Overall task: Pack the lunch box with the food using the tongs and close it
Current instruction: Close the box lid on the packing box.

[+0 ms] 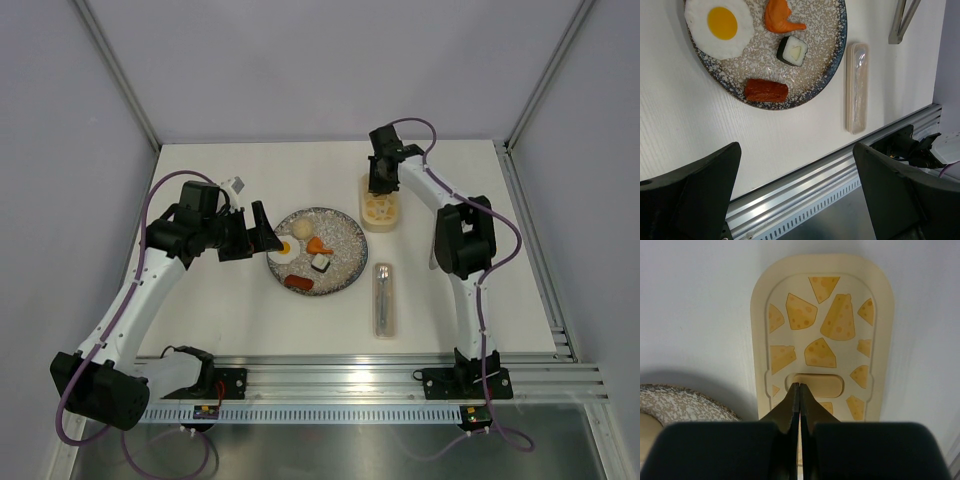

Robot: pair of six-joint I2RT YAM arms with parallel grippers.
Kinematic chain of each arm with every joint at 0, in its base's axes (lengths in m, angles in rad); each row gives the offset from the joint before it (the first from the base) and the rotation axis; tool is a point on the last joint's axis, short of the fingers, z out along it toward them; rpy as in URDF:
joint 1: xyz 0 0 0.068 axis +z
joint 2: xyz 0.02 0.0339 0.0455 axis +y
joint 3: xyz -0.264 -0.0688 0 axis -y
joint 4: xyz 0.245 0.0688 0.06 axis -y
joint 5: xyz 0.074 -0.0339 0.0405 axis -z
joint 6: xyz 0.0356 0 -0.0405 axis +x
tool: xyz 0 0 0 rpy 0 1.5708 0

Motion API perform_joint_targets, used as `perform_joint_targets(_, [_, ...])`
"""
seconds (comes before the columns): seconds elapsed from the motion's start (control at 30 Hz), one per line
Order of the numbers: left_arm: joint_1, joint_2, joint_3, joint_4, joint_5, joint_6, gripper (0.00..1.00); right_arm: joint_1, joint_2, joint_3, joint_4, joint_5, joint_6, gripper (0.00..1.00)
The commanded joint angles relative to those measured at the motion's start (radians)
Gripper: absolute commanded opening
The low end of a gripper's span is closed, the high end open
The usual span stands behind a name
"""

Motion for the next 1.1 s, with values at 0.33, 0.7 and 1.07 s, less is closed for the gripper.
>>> perform_joint_targets(0.33, [0.006,-0.014,0.003,0.038,0.024,-0.004,0.98,0.007,-0.209,-0.129,0.048,-0.016,0.004,0.0])
perform_joint_targets(0.7, [0.004,-0.017,-0.003,0.038,0.027,0.001,0.98,0.039,-0.189,-0.299,0.082,-0.023,0.033,0.0])
perform_joint_targets(1.07, [0.006,-0.029,-0.011,0.038,0.019,-0.002,0.98,0.027,-0.165,0.058,-0.032,0.094,-0.033,0.0])
